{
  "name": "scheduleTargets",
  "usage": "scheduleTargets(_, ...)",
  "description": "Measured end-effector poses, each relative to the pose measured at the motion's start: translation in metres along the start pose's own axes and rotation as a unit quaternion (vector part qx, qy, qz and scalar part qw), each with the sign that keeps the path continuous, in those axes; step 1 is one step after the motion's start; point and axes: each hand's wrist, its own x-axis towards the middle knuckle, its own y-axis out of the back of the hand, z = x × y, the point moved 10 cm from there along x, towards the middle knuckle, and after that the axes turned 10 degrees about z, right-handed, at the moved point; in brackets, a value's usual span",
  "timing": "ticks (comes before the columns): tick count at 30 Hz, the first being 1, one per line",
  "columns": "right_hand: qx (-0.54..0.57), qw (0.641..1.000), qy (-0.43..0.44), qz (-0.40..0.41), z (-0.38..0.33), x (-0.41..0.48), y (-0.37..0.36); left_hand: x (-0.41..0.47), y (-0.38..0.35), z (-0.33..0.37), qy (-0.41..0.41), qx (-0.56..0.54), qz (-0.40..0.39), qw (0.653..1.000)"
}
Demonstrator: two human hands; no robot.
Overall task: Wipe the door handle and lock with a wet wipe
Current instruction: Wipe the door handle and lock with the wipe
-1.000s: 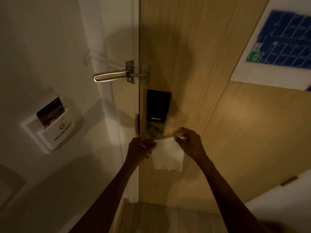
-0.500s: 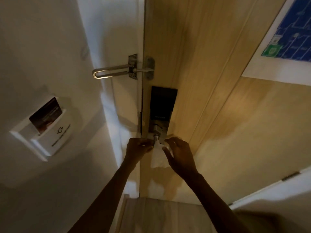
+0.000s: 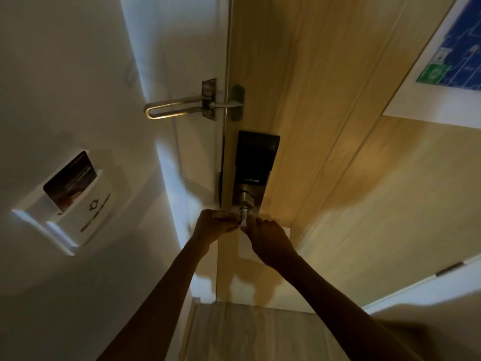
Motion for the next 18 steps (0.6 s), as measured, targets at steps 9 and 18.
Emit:
scheduleTargets(9,0.012,0.999,0.024,-0.039,0.016,-0.008,0.001,-0.003,-0.001,0.000,0.003,-0.027,0.024,0.999)
scheduleTargets(18,0.004,0.999,0.011,-0.032,0.019,-0.007,0.001,-0.002,0.000,-0.002,-0.012,0.005,0.030,0.999)
